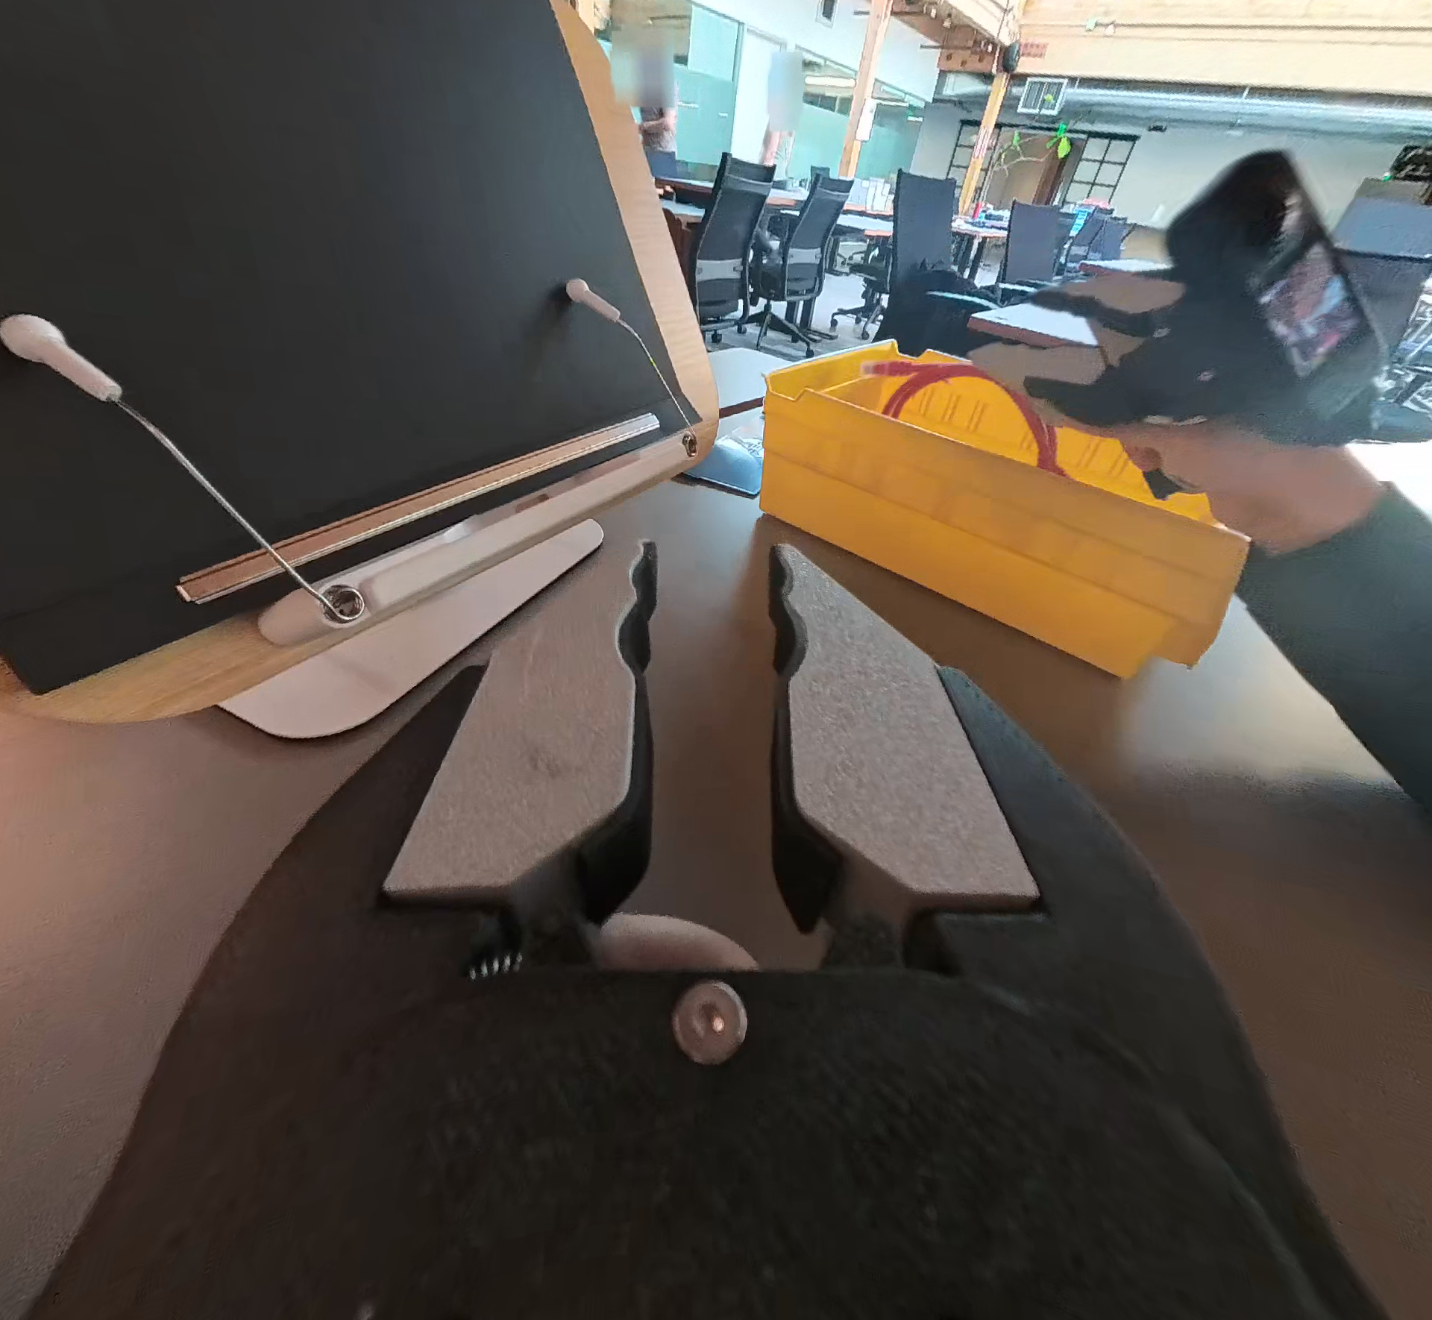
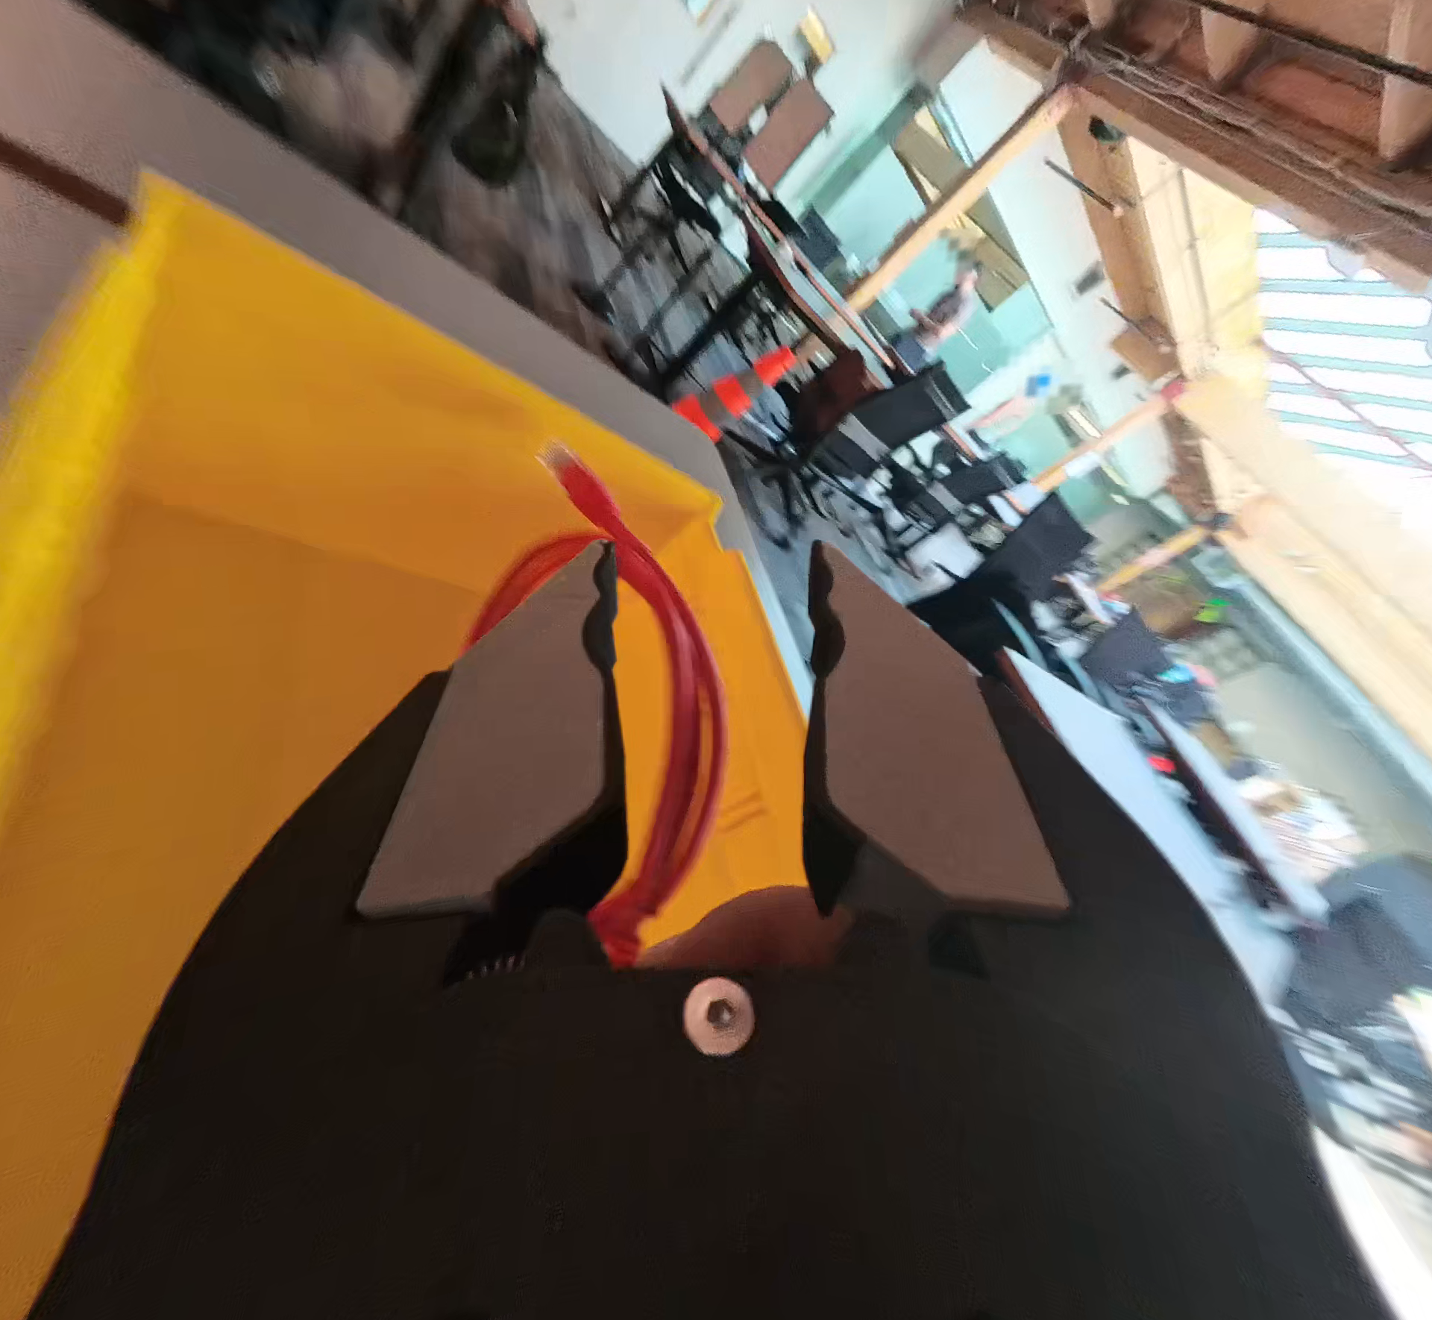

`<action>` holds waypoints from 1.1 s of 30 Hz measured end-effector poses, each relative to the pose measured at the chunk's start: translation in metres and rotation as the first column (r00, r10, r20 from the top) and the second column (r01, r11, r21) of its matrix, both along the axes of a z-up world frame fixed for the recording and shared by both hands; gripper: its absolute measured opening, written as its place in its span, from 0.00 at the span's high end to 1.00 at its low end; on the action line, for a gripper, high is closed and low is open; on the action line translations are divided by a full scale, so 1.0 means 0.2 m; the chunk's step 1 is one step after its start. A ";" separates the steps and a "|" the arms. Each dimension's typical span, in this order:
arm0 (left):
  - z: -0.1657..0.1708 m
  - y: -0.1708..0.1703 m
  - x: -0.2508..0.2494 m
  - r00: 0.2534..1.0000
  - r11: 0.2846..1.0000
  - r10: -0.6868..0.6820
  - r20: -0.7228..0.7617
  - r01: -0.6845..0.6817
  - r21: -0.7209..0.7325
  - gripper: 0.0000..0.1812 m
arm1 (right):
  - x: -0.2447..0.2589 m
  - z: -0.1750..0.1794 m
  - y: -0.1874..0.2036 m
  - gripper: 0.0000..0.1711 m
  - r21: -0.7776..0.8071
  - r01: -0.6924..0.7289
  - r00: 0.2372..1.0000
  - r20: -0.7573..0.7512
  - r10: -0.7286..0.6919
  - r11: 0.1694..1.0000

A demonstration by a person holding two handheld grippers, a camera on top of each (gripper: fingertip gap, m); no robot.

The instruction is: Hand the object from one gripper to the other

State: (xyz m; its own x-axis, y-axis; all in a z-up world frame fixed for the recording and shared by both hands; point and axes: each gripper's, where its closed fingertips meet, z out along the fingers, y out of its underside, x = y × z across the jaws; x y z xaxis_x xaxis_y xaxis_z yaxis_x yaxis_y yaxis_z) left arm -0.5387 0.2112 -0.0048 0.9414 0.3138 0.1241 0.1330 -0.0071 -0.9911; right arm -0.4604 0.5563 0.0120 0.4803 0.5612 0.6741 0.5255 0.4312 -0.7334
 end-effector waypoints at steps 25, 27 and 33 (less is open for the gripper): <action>-0.35 0.11 -0.01 0.987 0.943 0.098 0.130 -0.051 -0.328 0.56 | -0.13 0.35 -1.13 0.28 -0.292 -0.837 0.544 -0.537 0.645 0.464; -0.34 0.12 0.00 0.988 0.945 0.087 0.128 -0.041 -0.324 0.60 | -0.19 0.19 -1.27 0.24 -0.398 -0.826 0.557 -0.463 0.690 0.399; -0.20 0.06 -0.06 0.984 0.963 0.150 0.096 -0.123 -0.240 0.69 | -0.32 -0.23 -1.44 0.28 -0.592 -0.696 0.632 -0.237 0.738 0.406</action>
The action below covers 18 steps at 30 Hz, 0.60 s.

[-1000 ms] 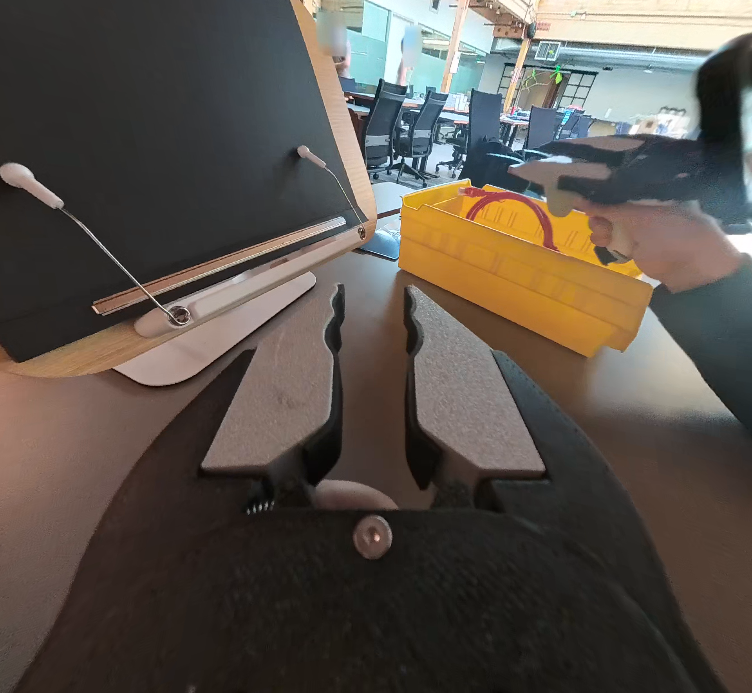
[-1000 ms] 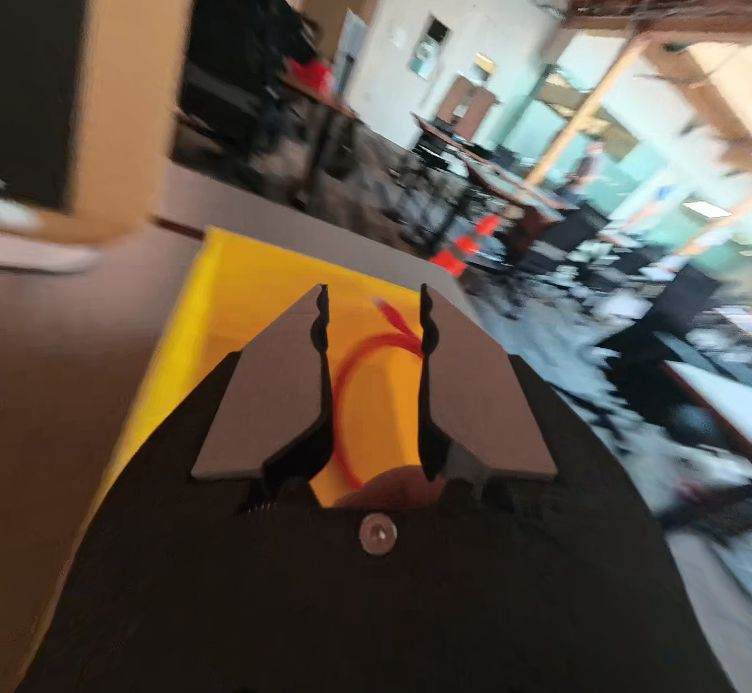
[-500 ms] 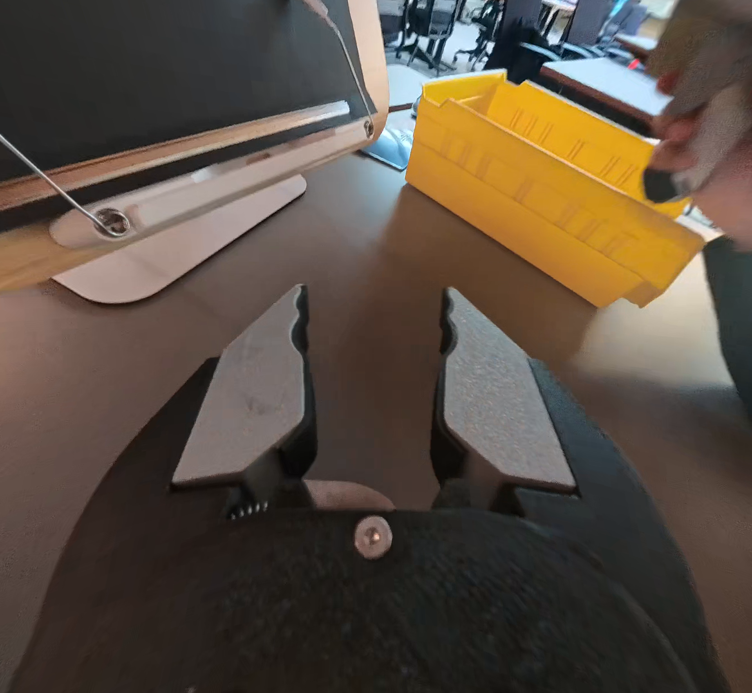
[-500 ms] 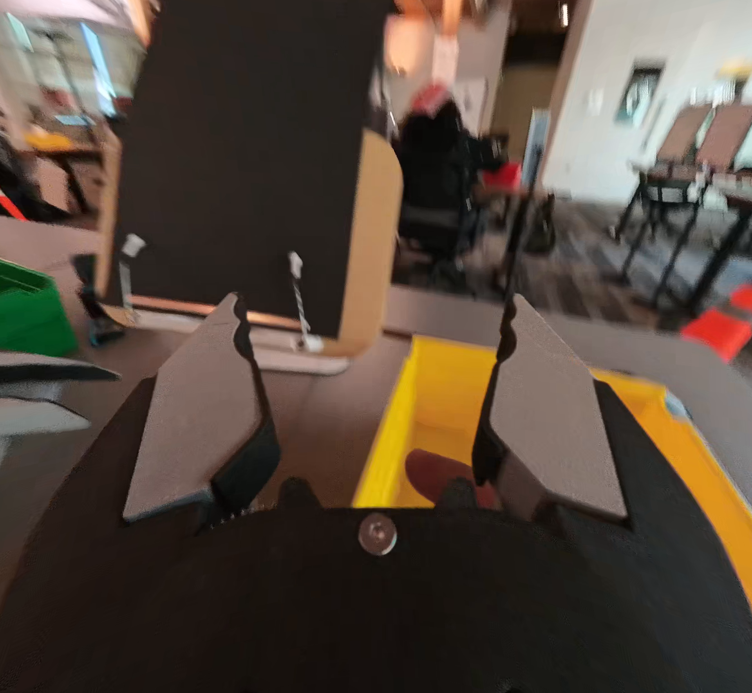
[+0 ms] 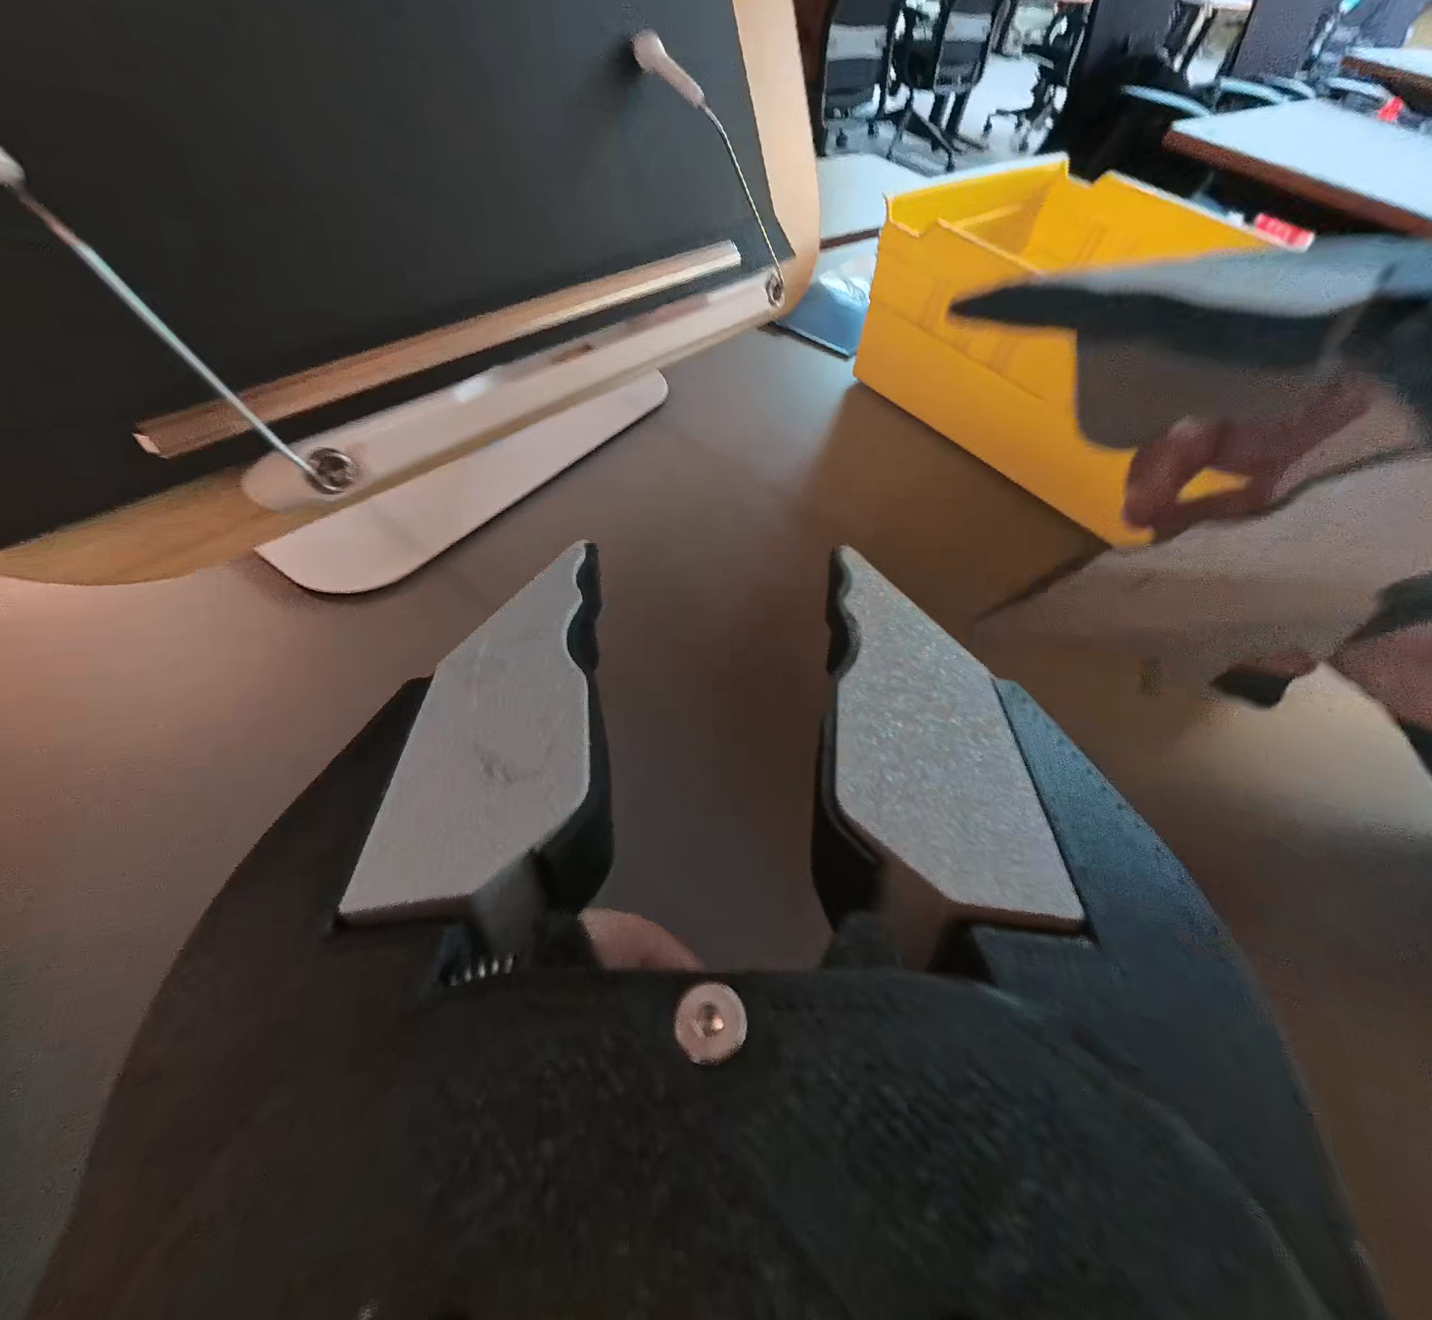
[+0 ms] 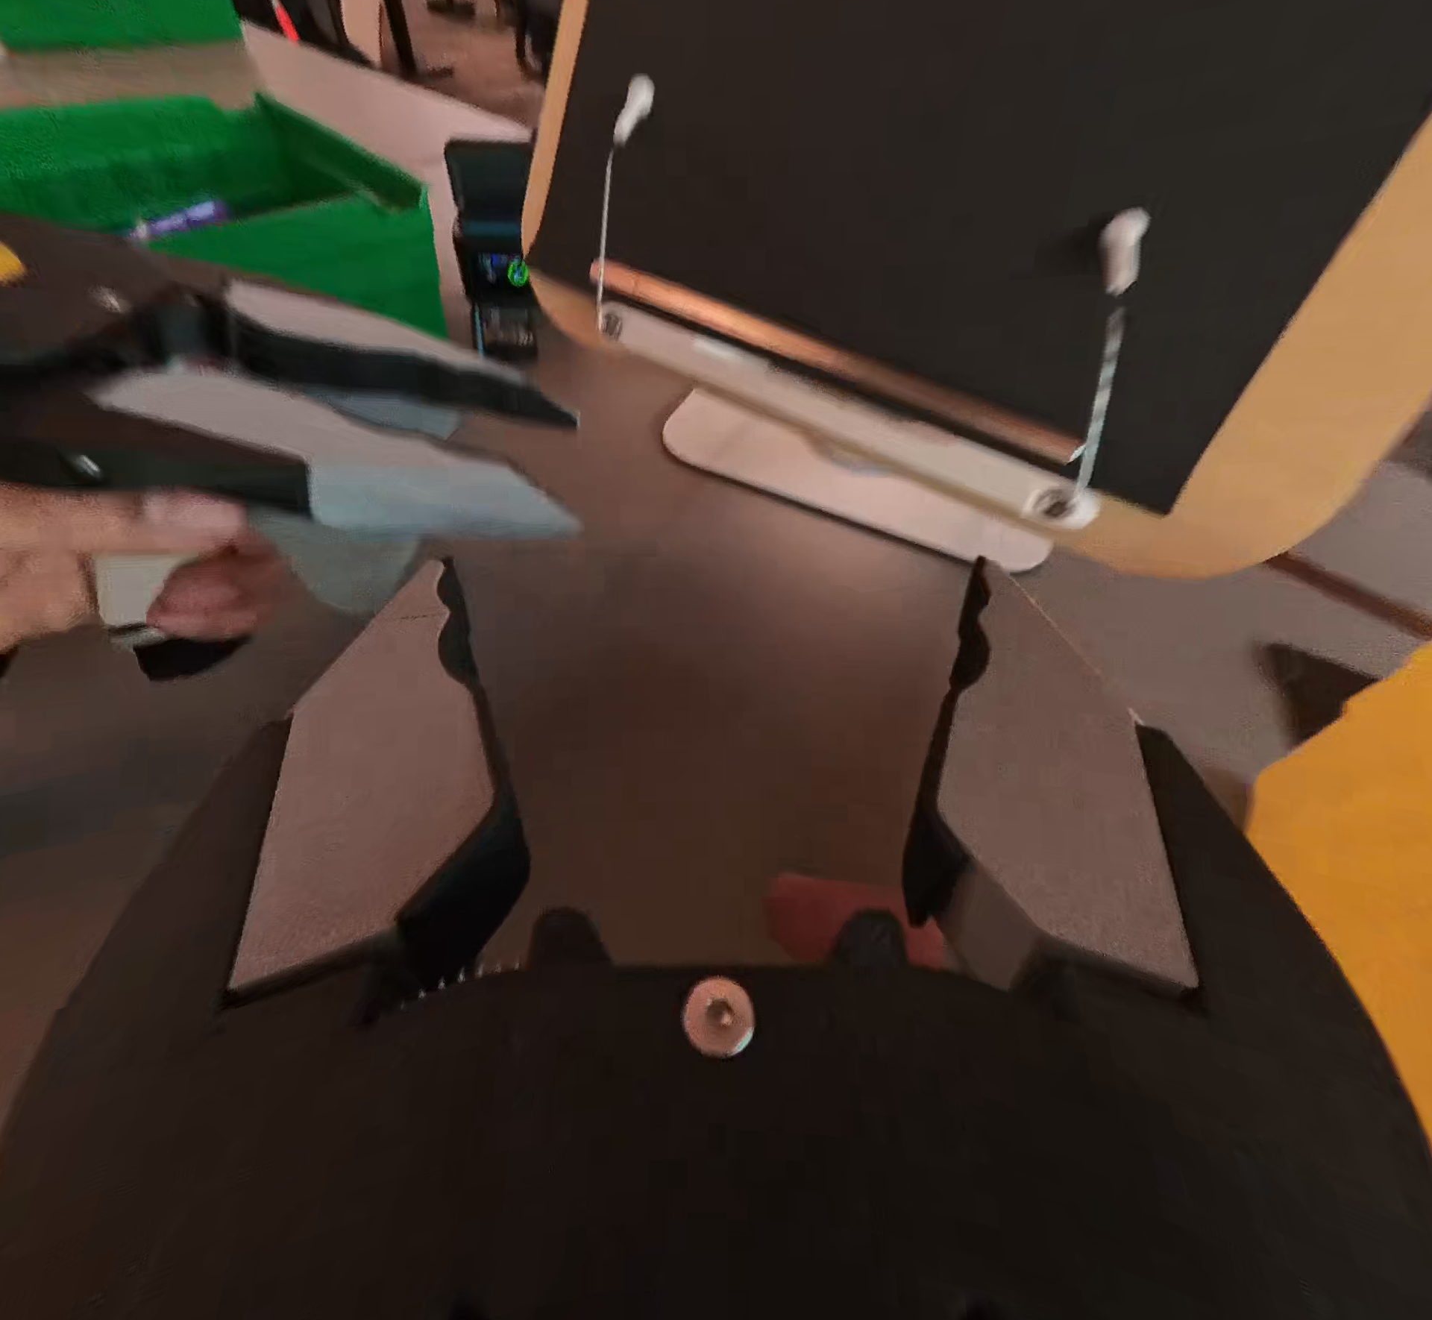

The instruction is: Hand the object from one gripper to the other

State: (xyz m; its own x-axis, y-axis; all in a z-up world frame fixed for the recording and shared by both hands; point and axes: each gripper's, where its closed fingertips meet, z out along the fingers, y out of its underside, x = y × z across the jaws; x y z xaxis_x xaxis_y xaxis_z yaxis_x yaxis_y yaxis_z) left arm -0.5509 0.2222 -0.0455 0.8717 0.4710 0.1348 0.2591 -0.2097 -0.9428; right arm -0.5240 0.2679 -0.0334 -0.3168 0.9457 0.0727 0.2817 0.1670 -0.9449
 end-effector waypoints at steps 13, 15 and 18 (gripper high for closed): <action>0.36 -0.36 0.13 0.998 0.995 0.054 -0.013 -0.053 0.080 0.67 | -0.06 -0.43 -0.09 0.27 0.152 -0.075 0.967 0.253 0.035 0.985; 0.47 -0.51 0.10 0.998 0.995 0.069 -0.010 -0.068 0.074 0.68 | -0.06 -0.42 -0.10 0.28 0.153 -0.082 0.971 0.236 0.044 0.985; 0.52 -0.80 -0.11 0.978 0.976 0.196 -0.066 -0.201 -0.078 0.70 | -0.06 -0.42 -0.10 0.29 0.142 -0.085 0.969 0.243 0.048 0.986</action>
